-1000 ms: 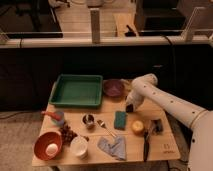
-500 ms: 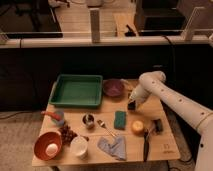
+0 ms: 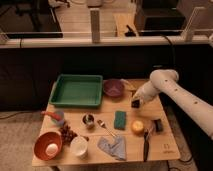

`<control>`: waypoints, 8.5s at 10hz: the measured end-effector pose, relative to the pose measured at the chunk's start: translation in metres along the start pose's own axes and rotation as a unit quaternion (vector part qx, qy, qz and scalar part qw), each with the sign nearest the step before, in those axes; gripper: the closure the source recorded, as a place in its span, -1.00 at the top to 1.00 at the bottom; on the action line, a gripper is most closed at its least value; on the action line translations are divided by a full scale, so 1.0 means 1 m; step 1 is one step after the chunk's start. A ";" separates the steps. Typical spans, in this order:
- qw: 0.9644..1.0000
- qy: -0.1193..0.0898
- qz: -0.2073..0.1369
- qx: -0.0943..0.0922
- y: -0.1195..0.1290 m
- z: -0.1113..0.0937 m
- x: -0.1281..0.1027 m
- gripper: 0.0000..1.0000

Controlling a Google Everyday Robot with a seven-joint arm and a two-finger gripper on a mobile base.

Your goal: Place eraser in table surface

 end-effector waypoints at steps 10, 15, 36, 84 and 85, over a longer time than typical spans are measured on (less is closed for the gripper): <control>0.997 0.036 -0.008 0.067 -0.016 -0.071 -0.013 -1.00; 0.999 0.023 0.021 0.039 -0.009 -0.010 -0.001 -1.00; 0.997 -0.038 0.066 -0.024 0.023 0.072 0.006 0.60; 0.993 -0.032 0.110 -0.039 0.022 0.068 0.016 0.60; 0.993 -0.032 0.110 -0.039 0.022 0.068 0.016 0.60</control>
